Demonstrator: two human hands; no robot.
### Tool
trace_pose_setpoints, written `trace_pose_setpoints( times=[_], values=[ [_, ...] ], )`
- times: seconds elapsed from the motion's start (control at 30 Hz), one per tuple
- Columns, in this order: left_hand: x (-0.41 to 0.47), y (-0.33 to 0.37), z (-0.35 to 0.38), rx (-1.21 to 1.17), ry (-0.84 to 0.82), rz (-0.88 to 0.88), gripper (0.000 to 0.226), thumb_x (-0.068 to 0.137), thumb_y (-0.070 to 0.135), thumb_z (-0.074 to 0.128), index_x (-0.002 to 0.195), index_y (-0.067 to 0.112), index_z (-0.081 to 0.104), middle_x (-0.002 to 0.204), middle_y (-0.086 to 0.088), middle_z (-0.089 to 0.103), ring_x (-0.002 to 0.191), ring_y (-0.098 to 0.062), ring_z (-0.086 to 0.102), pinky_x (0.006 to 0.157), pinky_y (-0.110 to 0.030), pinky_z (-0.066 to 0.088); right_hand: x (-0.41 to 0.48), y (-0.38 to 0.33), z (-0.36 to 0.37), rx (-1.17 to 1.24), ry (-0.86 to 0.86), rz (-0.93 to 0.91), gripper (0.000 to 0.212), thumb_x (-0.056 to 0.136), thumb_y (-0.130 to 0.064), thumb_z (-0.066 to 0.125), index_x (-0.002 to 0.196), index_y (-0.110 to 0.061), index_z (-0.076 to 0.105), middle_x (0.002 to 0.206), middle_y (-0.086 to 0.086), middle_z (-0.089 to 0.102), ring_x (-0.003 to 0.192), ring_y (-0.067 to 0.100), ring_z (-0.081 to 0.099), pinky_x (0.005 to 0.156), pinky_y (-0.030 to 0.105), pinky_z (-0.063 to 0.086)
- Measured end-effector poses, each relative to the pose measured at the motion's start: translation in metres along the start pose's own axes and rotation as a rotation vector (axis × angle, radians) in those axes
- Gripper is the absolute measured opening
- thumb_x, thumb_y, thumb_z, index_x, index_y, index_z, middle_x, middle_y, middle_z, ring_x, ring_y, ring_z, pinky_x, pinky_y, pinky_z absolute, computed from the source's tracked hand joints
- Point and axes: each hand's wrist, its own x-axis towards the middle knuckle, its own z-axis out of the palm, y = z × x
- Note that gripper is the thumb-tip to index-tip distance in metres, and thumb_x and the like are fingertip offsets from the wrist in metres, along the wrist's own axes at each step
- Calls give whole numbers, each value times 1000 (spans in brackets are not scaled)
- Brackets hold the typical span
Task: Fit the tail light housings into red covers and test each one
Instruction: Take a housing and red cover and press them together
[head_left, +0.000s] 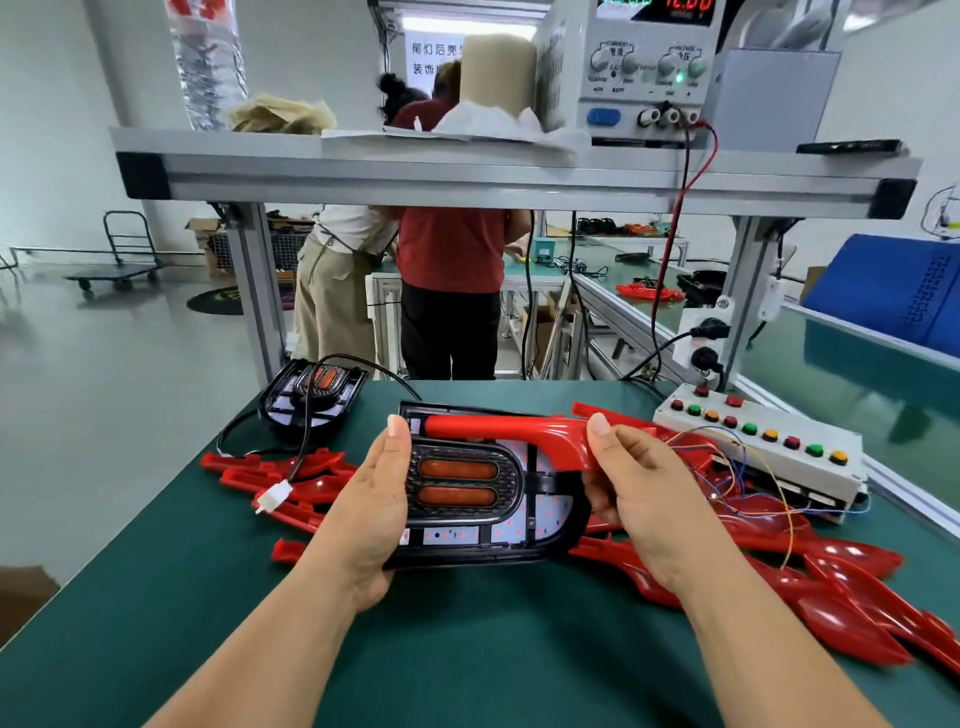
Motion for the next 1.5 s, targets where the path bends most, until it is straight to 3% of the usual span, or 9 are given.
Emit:
trace_pose_setpoints(
  times=[0.23, 0.53, 0.67, 0.87, 1.0, 1.13, 1.23, 1.33, 1.5],
  values=[
    [0, 1, -1, -9, 6, -18, 71, 81, 72, 37, 123, 20, 62, 104, -12, 75, 93, -29, 73, 62, -37, 60, 0, -2, -1, 77, -43, 108, 48, 93, -45, 53, 52, -19, 53, 52, 2, 40, 41, 10, 29, 38, 18, 24],
    [0, 2, -4, -37, 2, -56, 74, 81, 74, 37, 124, 19, 62, 103, -14, 75, 92, -31, 73, 60, -39, 60, -1, 1, -2, 62, -91, -61, 47, 83, -51, 54, 68, -6, 52, 57, 2, 44, 48, 8, 36, 45, 15, 31],
    [0, 1, -3, -19, -16, -39, 70, 85, 73, 36, 123, 21, 62, 104, -12, 75, 93, -29, 73, 61, -38, 60, -3, 0, 2, 10, -109, -42, 40, 84, -50, 52, 62, -16, 49, 52, -4, 42, 45, 3, 36, 43, 12, 32],
    [-3, -1, -2, 45, -46, 45, 73, 73, 76, 47, 124, 25, 59, 110, -8, 74, 99, -28, 72, 83, -49, 59, 0, 6, 2, -214, -55, 16, 50, 86, -58, 52, 52, -21, 49, 48, -13, 39, 45, 3, 31, 52, 22, 29],
    [-4, -2, 0, 39, -58, 156, 58, 72, 66, 56, 112, 24, 63, 106, -11, 74, 95, -29, 73, 70, -33, 61, 0, 10, 3, -158, 20, 107, 50, 66, -70, 63, 58, -22, 50, 48, -1, 48, 40, 8, 35, 48, 25, 32],
    [-3, -4, 1, 20, -64, 171, 52, 70, 67, 57, 105, 30, 66, 105, -12, 75, 94, -31, 73, 68, -33, 60, 0, 13, 5, -296, 145, 0, 53, 70, -67, 62, 78, -17, 47, 64, 10, 60, 57, 17, 51, 62, 39, 45],
    [-1, -6, 0, 12, -48, 153, 59, 71, 71, 54, 111, 30, 64, 108, -12, 74, 97, -32, 72, 78, -44, 60, -3, 10, 7, -499, 226, -127, 57, 68, -77, 45, 81, -22, 46, 65, -1, 57, 62, 15, 53, 60, 28, 41],
    [-1, -6, -1, 11, -50, 114, 72, 71, 75, 51, 120, 24, 61, 111, -11, 73, 101, -30, 71, 86, -49, 57, -7, 9, 9, -600, 290, -271, 55, 74, -77, 36, 87, -25, 46, 66, -6, 56, 67, 20, 55, 60, 33, 39],
    [-2, -7, 1, 10, -63, 115, 76, 73, 70, 52, 125, 15, 59, 109, -14, 73, 97, -34, 72, 72, -38, 61, -9, 9, 9, -654, 336, -348, 52, 80, -74, 29, 84, -24, 45, 67, -3, 59, 69, 29, 58, 63, 37, 43]
  ],
)
